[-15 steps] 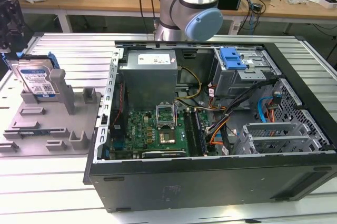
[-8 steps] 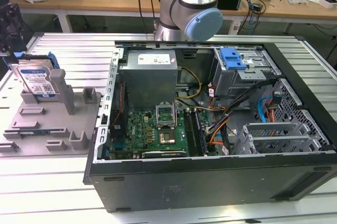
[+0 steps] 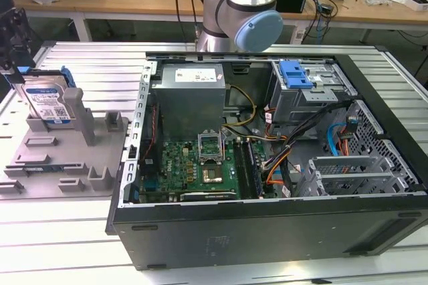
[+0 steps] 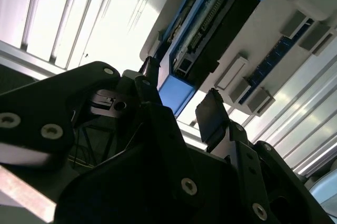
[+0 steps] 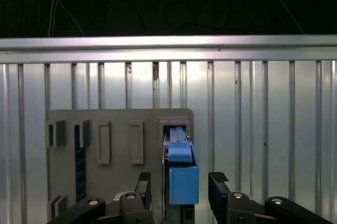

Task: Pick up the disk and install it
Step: 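Pick up the disk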

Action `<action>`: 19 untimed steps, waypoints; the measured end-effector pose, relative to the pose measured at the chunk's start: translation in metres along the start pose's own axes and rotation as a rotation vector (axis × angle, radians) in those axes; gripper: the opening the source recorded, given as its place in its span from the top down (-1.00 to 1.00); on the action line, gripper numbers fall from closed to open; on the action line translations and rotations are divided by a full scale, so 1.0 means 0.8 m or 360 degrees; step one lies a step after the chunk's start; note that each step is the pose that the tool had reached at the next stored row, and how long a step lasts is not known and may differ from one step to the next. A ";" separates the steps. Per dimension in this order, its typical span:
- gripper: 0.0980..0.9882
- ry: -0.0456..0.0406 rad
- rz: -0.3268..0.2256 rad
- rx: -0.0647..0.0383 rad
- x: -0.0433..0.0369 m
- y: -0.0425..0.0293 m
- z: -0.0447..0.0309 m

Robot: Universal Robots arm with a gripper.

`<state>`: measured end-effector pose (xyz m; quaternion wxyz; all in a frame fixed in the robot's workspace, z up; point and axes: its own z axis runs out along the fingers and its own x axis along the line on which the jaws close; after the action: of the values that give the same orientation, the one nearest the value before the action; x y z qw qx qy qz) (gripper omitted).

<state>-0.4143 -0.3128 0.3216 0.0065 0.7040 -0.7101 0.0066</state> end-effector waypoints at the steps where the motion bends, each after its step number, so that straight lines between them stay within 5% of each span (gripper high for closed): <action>1: -0.03 0.0000 0.0000 0.0000 0.000 0.0000 0.0009; 19: -0.03 0.0000 0.0000 0.0000 0.001 0.0005 0.0187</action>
<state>-0.4147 -0.3138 0.3067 0.0066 0.7040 -0.7101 0.0065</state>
